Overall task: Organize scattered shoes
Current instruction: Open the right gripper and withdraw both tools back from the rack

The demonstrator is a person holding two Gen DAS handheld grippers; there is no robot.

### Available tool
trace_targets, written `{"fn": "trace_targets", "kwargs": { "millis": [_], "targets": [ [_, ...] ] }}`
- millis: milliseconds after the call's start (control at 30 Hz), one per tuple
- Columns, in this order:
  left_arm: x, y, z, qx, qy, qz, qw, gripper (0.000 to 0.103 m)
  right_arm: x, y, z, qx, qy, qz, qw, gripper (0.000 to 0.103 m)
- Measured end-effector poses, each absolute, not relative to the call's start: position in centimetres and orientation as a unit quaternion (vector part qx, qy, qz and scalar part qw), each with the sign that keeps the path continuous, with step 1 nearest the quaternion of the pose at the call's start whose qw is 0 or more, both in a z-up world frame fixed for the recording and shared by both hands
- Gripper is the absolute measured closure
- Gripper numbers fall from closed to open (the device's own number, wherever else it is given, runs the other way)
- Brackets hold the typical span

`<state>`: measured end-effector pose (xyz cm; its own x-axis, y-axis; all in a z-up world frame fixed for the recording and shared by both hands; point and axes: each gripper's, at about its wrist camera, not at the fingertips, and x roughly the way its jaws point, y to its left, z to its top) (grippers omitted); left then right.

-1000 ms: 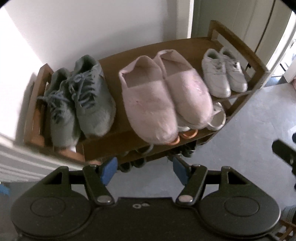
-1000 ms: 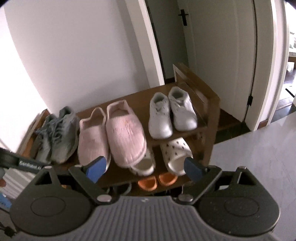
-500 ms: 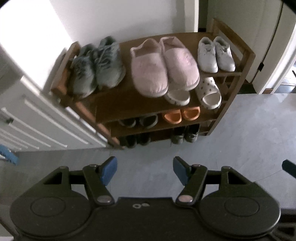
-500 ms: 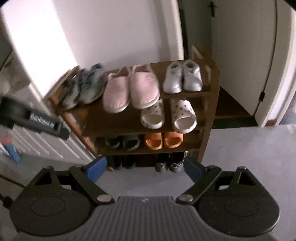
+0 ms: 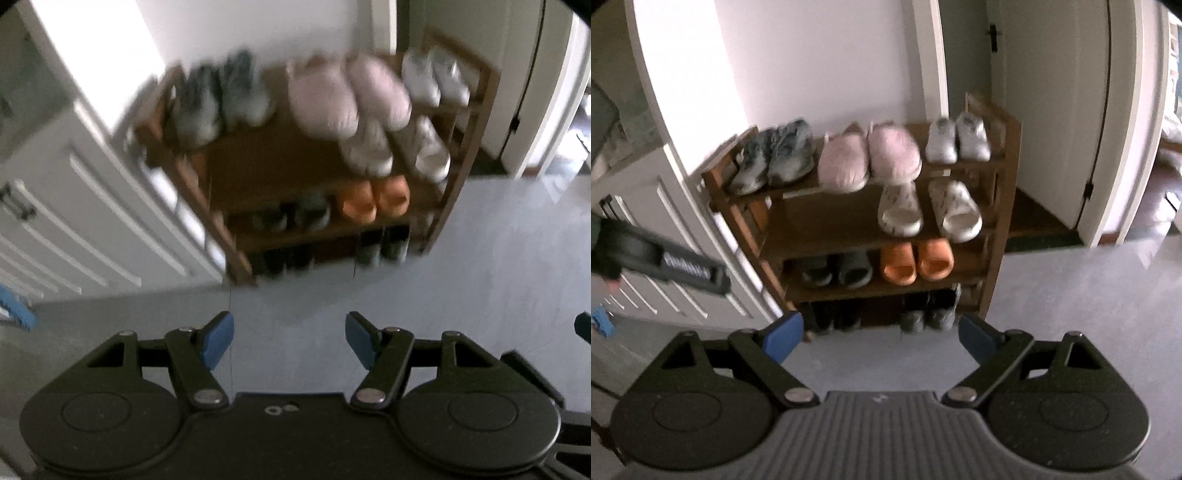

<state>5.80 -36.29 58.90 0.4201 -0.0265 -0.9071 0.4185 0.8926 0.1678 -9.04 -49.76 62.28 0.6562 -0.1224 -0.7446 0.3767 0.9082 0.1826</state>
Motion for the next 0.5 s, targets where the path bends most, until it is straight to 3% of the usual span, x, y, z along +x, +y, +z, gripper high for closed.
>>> {"fn": "trace_targets", "kwargs": {
  "millis": [233,500],
  "targets": [
    [4.3,-34.3,54.6,0.165,0.556,-0.120,0.806,0.036,-10.5,-46.4,58.8,0.120,0.436,-0.120,0.884,0.010],
    [4.1,-34.4,55.9,0.165,0.528,-0.127,0.824,0.036,-11.8,-47.0,58.8,0.129,0.444,-0.136,0.876,0.010]
  ]
}}
